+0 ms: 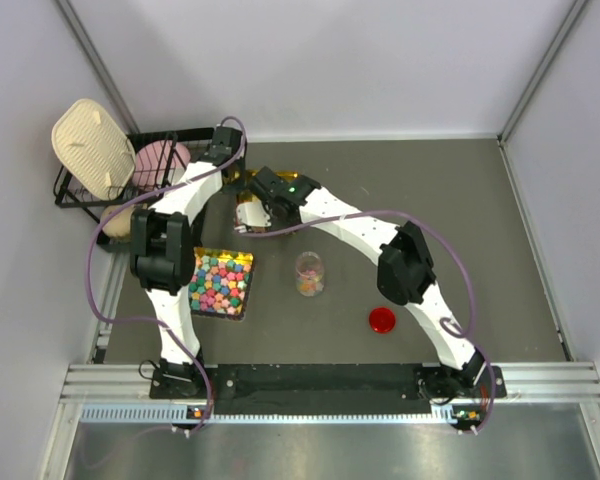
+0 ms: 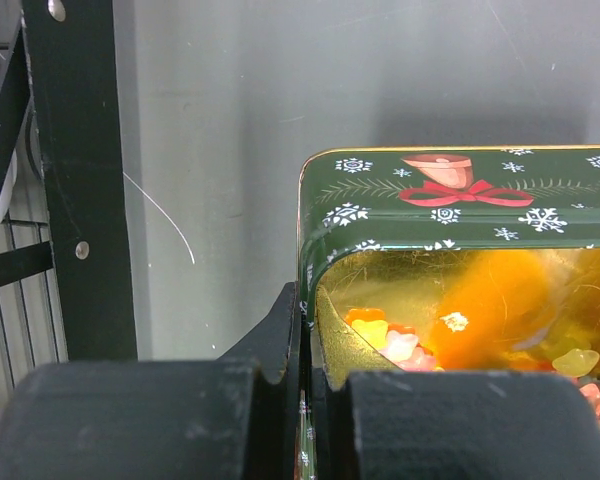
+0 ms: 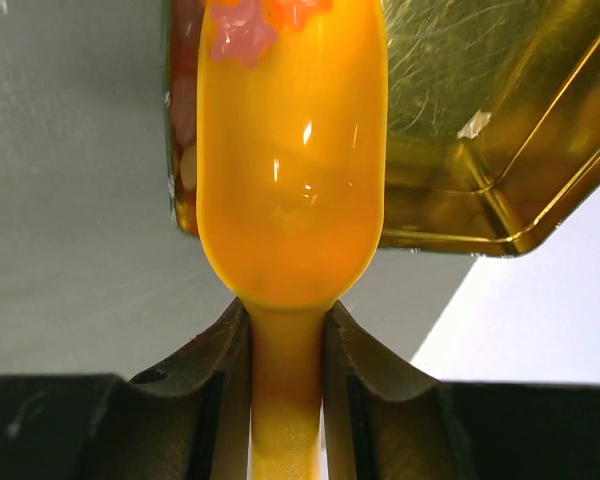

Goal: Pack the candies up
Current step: Scoop the fake candies from the storage box, then place the fake candies in the packing bottle.

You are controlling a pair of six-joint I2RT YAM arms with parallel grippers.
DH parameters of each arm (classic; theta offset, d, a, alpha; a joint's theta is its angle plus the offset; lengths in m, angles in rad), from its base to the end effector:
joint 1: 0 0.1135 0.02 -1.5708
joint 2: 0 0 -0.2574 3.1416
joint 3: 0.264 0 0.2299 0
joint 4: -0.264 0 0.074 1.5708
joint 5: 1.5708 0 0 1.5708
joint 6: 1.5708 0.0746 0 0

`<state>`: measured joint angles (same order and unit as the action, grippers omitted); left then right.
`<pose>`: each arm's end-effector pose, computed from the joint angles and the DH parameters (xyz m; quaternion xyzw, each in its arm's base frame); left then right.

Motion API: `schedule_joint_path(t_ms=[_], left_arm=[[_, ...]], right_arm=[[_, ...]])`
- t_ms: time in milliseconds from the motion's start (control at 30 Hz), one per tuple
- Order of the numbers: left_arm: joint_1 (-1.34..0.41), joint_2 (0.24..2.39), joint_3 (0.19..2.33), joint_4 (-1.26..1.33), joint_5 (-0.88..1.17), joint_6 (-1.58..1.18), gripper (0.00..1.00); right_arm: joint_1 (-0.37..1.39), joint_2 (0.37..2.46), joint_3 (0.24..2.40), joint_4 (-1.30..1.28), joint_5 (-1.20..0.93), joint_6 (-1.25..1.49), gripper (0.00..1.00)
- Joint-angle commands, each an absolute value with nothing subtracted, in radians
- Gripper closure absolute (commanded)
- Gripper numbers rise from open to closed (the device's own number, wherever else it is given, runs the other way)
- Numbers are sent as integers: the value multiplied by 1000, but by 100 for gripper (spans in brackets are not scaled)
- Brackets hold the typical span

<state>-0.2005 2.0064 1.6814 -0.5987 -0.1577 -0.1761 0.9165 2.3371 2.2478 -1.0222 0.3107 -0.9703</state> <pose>0.4405 -0.0776 0.2150 -0.0135 0.9454 0.0140 0.3253 0.3158 0.3743 0.2089 -0.7581 0.5933 -0.1567 0.2208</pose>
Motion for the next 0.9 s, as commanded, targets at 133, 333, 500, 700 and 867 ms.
schedule_joint_path(t_ms=[133, 333, 500, 700, 867], left_arm=[[-204, 1996, 1713, -558, -37, -218, 100], [-204, 2003, 1717, -560, -23, -219, 100], [-204, 2002, 1717, -561, -18, -218, 100], [-204, 2002, 1717, -566, -20, -213, 100], [-202, 2003, 1715, -568, -20, -212, 100]], right_arm=[[888, 2350, 2260, -873, 262, -825, 100], [887, 2345, 2255, -861, 221, -810, 100], [885, 2358, 2255, -851, 184, -792, 100], [877, 2344, 2240, -838, 138, -720, 100], [845, 2281, 2159, -775, 78, -638, 100]])
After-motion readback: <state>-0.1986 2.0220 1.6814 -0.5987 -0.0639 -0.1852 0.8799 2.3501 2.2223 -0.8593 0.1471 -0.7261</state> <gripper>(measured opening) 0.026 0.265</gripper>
